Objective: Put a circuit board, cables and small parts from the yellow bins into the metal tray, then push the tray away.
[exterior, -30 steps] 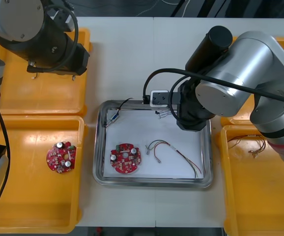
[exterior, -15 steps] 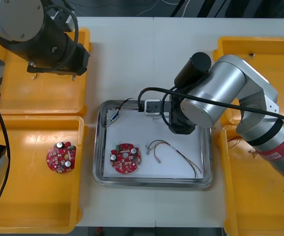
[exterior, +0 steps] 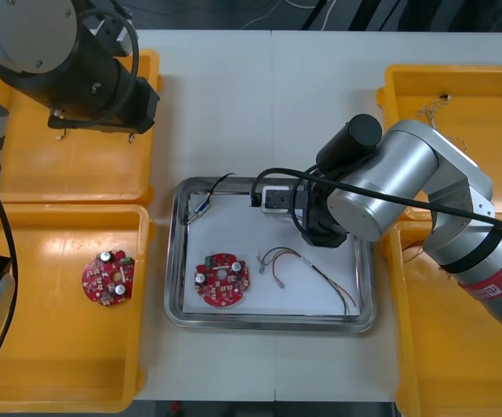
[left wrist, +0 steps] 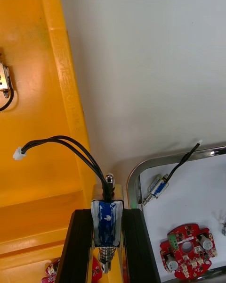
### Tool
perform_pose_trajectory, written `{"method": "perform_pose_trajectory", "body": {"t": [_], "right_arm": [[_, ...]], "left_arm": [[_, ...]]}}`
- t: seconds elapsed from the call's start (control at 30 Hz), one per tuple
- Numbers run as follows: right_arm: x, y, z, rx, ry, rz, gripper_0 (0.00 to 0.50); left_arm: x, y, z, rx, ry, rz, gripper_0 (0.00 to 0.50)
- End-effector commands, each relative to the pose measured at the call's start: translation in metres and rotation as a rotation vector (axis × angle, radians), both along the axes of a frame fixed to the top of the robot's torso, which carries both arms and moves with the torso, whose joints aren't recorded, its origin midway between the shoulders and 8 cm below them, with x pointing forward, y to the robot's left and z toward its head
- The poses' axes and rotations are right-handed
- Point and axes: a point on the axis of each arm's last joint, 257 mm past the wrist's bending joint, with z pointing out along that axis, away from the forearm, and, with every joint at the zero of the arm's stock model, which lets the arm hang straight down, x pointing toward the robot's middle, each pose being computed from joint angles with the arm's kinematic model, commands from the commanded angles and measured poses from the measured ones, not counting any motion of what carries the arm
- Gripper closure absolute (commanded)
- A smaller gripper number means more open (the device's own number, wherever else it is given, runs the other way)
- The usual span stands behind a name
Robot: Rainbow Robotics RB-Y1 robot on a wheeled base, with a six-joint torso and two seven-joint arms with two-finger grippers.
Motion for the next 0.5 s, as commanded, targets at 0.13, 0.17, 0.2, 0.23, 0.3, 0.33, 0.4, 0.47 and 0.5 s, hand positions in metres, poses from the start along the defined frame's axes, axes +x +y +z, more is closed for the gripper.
{"method": "perform_pose_trajectory", "body": {"t": [0.13, 0.17, 0.2, 0.23, 0.3, 0.33, 0.4, 0.47, 0.5], "right_arm": [[-0.001, -0.001, -0.003, -0.007, -0.021, 0.027, 0.000], [-0.001, 0.000, -0.002, -0.005, -0.022, 0.029, 0.000], [0.000, 0.000, 0.000, -0.002, -0.027, 0.028, 0.000], [-0.001, 0.001, 0.000, -0.001, -0.027, 0.030, 0.000], [-0.001, 0.002, 0.002, 0.004, -0.028, 0.030, 0.000], [0.000, 0.002, 0.004, 0.009, -0.033, 0.029, 0.000], [0.000, 0.005, 0.010, 0.017, -0.042, 0.032, 0.000], [-0.001, 0.003, 0.015, 0.017, -0.044, 0.028, 0.000], [-0.002, 0.004, 0.021, 0.022, -0.047, 0.025, 0.000]], "left_arm": [[-0.004, -0.009, 0.009, -0.058, -0.016, 0.028, 0.500], [-0.004, -0.009, 0.009, -0.058, -0.016, 0.028, 0.500], [-0.004, -0.008, 0.009, -0.057, -0.016, 0.026, 0.500], [-0.004, -0.009, 0.009, -0.059, -0.016, 0.026, 0.500], [-0.004, -0.009, 0.009, -0.059, -0.016, 0.026, 0.500], [-0.004, -0.009, 0.009, -0.059, -0.016, 0.026, 0.500], [-0.005, -0.009, 0.009, -0.060, -0.015, 0.025, 0.500], [-0.005, -0.009, 0.009, -0.061, -0.015, 0.026, 0.500], [-0.005, -0.009, 0.009, -0.061, -0.015, 0.026, 0.500]]}}
